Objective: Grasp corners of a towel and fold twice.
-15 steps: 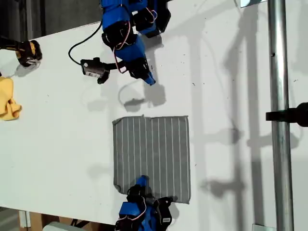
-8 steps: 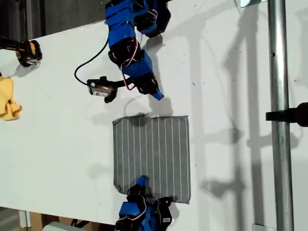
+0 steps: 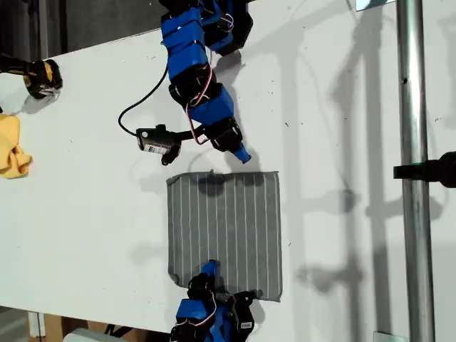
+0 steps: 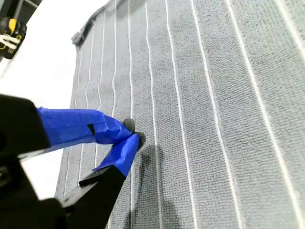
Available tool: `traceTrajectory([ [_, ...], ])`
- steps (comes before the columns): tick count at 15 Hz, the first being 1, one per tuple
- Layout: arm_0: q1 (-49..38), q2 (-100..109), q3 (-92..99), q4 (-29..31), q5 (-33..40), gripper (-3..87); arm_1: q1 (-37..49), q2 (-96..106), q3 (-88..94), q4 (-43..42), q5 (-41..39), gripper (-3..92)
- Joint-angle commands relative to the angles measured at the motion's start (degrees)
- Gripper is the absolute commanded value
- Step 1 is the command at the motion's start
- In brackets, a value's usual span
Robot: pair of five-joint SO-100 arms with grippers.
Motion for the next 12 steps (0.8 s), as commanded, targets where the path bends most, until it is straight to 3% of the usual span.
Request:
traceTrajectory([
  [1, -0.35, 0.26, 0.18, 0.0, -0.88, -1.2, -0.53, 1.85, 0.26, -4.22, -1.58, 0.9],
  [5, -0.35, 0.26, 0.18, 0.0, -0.79, -1.2, -1.49, 2.29, 0.35, -4.75, -4.92, 18.8],
  [12, -0.18, 0.26, 0.18, 0.0, -0.7, -1.2, -0.18, -10.63, 0.09, -5.36, -5.8, 25.1],
])
